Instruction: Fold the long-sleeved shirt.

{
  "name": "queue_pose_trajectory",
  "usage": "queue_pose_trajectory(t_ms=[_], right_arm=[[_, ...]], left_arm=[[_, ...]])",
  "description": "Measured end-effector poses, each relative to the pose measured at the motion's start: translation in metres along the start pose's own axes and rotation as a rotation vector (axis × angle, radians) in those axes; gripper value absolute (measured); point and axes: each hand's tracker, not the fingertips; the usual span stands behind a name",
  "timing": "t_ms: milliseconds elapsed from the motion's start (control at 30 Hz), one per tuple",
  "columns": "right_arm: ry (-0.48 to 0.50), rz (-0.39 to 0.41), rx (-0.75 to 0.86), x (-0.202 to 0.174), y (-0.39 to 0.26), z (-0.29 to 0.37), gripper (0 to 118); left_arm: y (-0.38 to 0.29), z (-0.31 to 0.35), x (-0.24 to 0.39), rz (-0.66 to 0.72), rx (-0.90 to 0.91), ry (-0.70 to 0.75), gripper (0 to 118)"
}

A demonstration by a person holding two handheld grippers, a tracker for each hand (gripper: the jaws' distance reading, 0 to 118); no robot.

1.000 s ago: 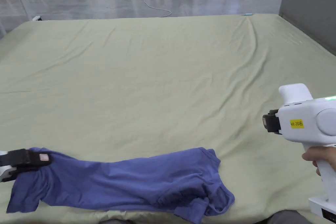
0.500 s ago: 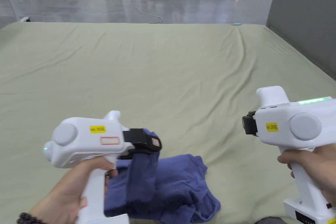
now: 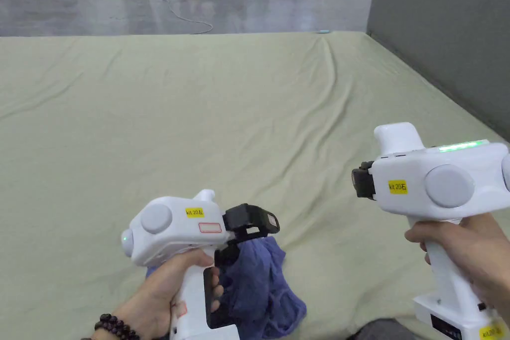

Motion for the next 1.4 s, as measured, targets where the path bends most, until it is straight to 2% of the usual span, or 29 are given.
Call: queue_pose_trajectory(t_ms=[100,167,200,233,267,300,400,633,733,833,900,1033,1100,1167,1300,1400], right_arm=[[0.001,-0.015,0.003,-0.003,0.001,-0.001,0],[0.031,-0.032,0.011,-0.007,0.001,-0.002,0],[0.044,-0.042,0.014,-0.009,0.001,-0.002,0],[0.056,-0.045,0.019,-0.012,0.000,-0.002,0],[0.068,-0.045,0.024,-0.015,-0.001,-0.002,0],[0.077,-0.046,0.026,-0.017,-0.002,-0.003,0],[0.102,-0.044,0.021,-0.025,-0.006,-0.005,0],[0.121,-0.065,0.013,-0.025,-0.018,-0.007,0],[0.118,-0.074,0.005,-0.020,-0.024,-0.008,0],[0.110,-0.083,-0.011,-0.015,-0.031,-0.011,0],[0.107,-0.092,-0.023,-0.012,-0.036,-0.014,0],[0.099,-0.110,-0.044,-0.008,-0.045,-0.019,0],[0.107,-0.112,-0.057,-0.007,-0.048,-0.021,0],[0.168,-0.132,-0.049,-0.007,-0.048,-0.023,0],[0.272,-0.191,-0.055,-0.019,-0.046,-0.038,0],[0.342,-0.222,-0.092,-0.038,-0.050,-0.061,0]], left_arm=[[0.001,0.043,0.015,-0.132,0.113,0.021,99],[-0.003,0.061,0.021,-0.213,0.161,0.125,83],[-0.010,0.066,0.021,-0.271,0.192,0.209,83],[-0.019,0.068,0.021,-0.352,0.226,0.302,54],[-0.028,0.064,0.021,-0.434,0.260,0.416,14],[-0.040,0.059,0.018,-0.518,0.304,0.524,0],[-0.065,0.040,0.009,-0.669,0.331,0.663,0],[-0.091,-0.022,0.005,-0.662,0.230,0.605,0],[-0.108,-0.055,0.013,-0.733,0.244,0.625,0],[-0.117,-0.080,0.024,-0.708,0.259,0.609,0],[-0.121,-0.096,0.028,-0.653,0.219,0.556,0],[-0.127,-0.126,0.027,-0.655,0.109,0.563,0],[-0.118,-0.118,0.034,-0.646,0.111,0.557,0],[-0.099,-0.098,0.039,-0.546,0.074,0.491,0],[-0.076,-0.038,0.045,-0.519,0.188,0.449,0],[-0.062,0.014,0.039,-0.432,0.234,0.386,0]])
